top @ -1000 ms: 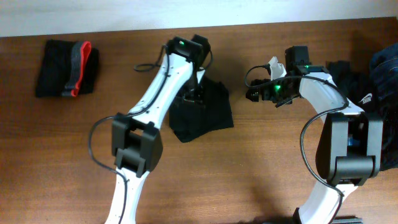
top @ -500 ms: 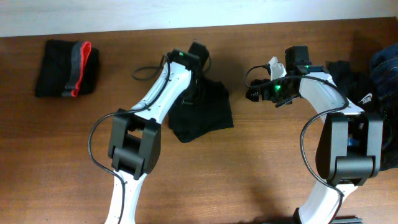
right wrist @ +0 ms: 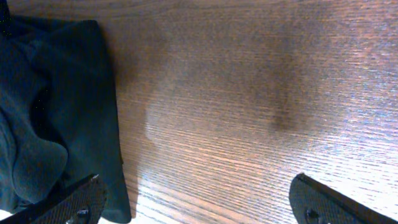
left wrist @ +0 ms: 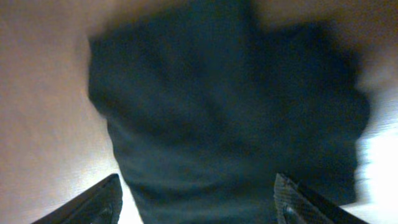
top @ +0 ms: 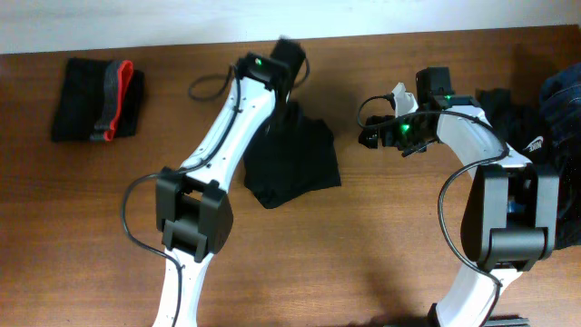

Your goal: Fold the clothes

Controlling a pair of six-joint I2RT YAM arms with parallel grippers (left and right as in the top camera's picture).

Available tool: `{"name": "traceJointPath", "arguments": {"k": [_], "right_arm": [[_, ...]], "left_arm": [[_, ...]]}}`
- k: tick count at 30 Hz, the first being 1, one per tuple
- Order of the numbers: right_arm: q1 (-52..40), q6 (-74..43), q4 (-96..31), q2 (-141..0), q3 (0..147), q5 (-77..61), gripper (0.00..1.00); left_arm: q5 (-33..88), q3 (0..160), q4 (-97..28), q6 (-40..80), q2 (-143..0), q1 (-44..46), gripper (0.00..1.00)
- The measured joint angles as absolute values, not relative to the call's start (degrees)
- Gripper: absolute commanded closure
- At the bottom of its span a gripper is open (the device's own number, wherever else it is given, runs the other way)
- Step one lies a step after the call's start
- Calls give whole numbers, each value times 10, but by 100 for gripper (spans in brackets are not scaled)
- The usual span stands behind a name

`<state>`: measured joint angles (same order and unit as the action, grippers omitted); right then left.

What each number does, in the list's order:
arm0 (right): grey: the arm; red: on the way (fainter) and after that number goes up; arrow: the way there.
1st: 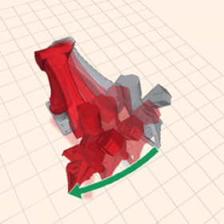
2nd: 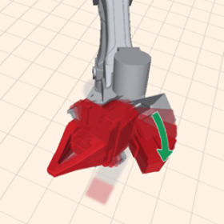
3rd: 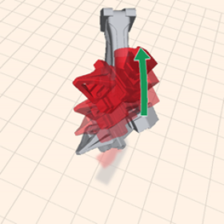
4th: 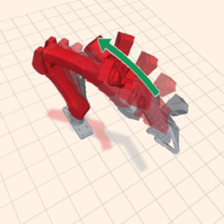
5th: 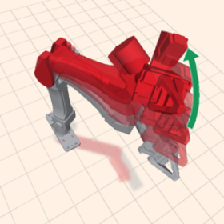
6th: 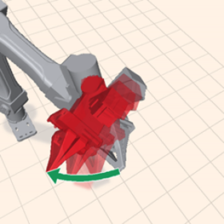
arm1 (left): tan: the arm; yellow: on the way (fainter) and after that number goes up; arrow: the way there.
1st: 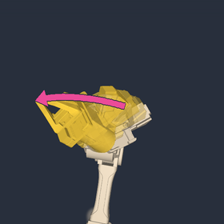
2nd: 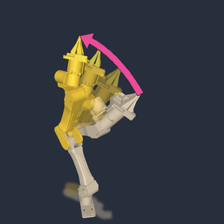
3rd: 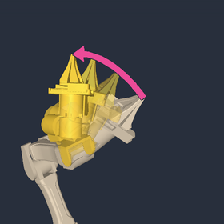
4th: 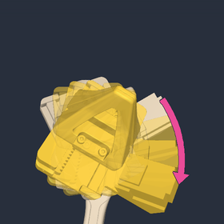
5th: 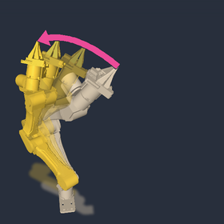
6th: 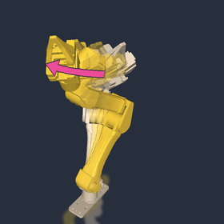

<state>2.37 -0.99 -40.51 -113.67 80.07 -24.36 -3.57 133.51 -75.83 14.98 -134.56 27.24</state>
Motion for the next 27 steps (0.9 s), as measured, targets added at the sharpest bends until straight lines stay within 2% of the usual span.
{"name": "traceJointPath", "arguments": {"k": [6, 14, 27], "right_arm": [[24, -10, -406, -1137, 801, -244, 1], [24, -10, -406, -1137, 801, -244, 1], [24, -10, -406, -1137, 801, -244, 1]], "left_arm": [[-6, 1367, -728, 150, -1342, 280, 23], [5, 1247, -633, 151, -1345, 308, 23], [7, 1218, -609, 151, -1347, 312, 23]]}}
